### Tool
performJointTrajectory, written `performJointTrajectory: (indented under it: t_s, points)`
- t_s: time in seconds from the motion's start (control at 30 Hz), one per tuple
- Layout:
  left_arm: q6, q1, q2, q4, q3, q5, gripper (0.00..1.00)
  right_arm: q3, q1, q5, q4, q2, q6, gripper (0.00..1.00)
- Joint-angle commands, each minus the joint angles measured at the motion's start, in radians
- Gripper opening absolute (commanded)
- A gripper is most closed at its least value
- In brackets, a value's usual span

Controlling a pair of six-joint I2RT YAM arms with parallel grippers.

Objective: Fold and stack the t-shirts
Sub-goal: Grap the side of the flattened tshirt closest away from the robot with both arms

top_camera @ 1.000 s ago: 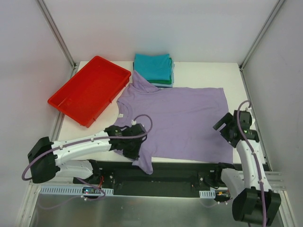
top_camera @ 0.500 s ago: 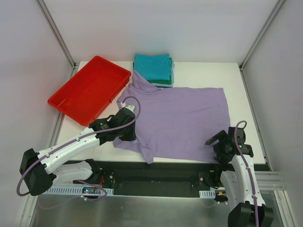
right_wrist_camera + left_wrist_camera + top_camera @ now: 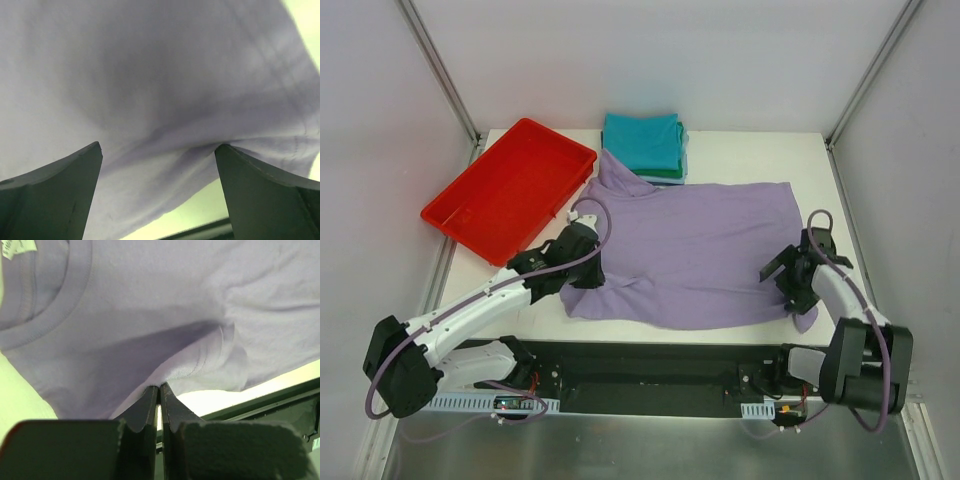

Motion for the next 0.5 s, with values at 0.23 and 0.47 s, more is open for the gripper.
performJointTrajectory:
  t_s: [0.23,0.47]
  points:
    - [0.011,0.056,0.040,0.101,-0.041,0.011,0.00,0.065,-0.035,0.262,-0.244,-0.156,-0.077,0.96]
    - [0.014,0.058,0.038,0.127,-0.053,0.046,0.00,-0.035,-0.222,0.161,-0.240,-0.311,-0.012,0.97]
